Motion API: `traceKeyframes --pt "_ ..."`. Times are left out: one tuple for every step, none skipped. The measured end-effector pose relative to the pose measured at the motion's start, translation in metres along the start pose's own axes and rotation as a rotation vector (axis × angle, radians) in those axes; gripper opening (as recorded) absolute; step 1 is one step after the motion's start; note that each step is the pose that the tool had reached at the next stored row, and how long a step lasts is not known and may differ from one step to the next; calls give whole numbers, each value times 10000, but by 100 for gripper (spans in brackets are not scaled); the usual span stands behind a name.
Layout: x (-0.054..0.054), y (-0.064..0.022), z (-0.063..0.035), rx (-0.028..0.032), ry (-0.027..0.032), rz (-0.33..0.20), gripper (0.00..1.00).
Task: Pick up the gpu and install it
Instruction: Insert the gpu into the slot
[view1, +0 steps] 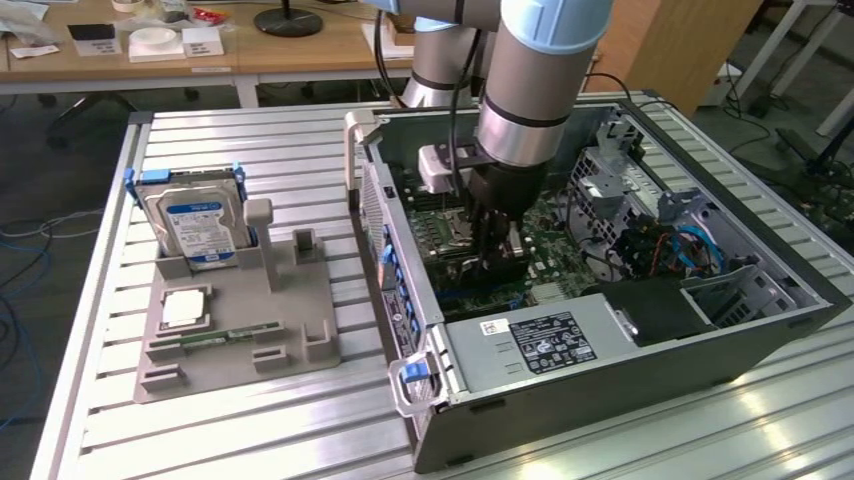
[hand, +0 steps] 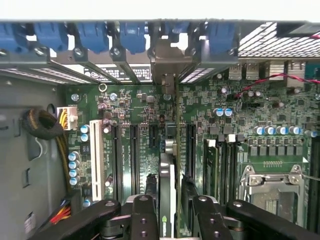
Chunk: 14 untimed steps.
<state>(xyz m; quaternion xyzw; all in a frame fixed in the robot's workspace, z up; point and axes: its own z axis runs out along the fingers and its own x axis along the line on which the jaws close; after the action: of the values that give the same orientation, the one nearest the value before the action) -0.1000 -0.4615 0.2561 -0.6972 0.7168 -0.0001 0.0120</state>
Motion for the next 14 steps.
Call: traceKeyframes --pt "0 0 -2 1 -3 0 34" --pt "0 0 -2 1 -2 0 34" --pt "0 0 -2 2 -3 0 34" --pt "0 0 -2 1 -3 0 34" --pt "0 0 -2 1 -2 0 34" --pt "0 0 -3 1 -2 0 34" --pt "0 0 -3 1 -2 0 34" --pt "-1 0 -3 1 -1 0 34" --pt "-4 0 -3 1 -1 -2 34" --pt "-10 2 -4 3 0 -1 34" --pt "-11 2 -3 3 0 -1 34" --pt "-11 2 -3 3 0 -1 34" --pt "-11 2 -3 4 0 -1 34" --pt "-11 2 -3 4 -1 -1 34"
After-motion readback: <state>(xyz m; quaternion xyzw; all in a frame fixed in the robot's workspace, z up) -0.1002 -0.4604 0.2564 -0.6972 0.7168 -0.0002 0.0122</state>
